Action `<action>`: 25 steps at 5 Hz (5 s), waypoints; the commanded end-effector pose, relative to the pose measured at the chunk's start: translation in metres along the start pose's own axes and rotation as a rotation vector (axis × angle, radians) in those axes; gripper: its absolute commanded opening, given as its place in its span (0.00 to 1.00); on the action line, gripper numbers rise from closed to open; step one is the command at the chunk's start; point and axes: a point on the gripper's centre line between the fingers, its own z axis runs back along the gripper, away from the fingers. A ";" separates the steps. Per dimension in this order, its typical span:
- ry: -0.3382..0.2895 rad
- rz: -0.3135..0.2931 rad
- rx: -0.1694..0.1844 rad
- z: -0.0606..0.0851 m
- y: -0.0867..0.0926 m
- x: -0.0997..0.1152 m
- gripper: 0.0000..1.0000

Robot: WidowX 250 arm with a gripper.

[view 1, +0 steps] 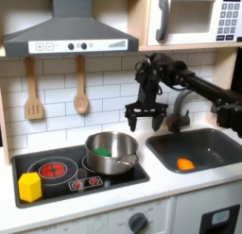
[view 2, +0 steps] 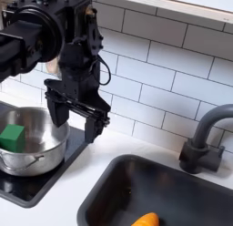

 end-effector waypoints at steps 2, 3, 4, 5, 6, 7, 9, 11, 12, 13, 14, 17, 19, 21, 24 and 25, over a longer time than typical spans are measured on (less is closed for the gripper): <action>0.008 -0.096 -0.034 0.001 -0.043 -0.003 1.00; 0.022 -0.092 -0.053 -0.006 -0.056 -0.007 1.00; 0.046 -0.080 -0.070 -0.015 -0.068 -0.013 1.00; 0.062 -0.048 -0.081 -0.024 -0.077 -0.020 1.00; 0.057 -0.001 -0.075 -0.026 -0.082 -0.025 1.00; 0.046 0.055 -0.070 -0.032 -0.091 -0.031 1.00; 0.042 0.100 -0.053 -0.042 -0.112 -0.039 1.00; 0.049 0.184 -0.028 -0.056 -0.124 -0.042 1.00; 0.035 0.200 -0.021 -0.060 -0.126 -0.040 1.00; 0.026 0.216 -0.019 -0.062 -0.129 -0.038 1.00; 0.048 0.222 -0.008 -0.075 -0.132 -0.035 1.00; 0.095 0.244 0.005 -0.104 -0.133 -0.029 1.00; 0.102 0.230 0.008 -0.118 -0.132 -0.017 1.00; 0.125 0.208 0.007 -0.131 -0.129 -0.010 1.00; 0.132 0.206 0.003 -0.131 -0.119 -0.012 0.00; 0.120 0.187 0.004 -0.124 -0.121 -0.009 0.00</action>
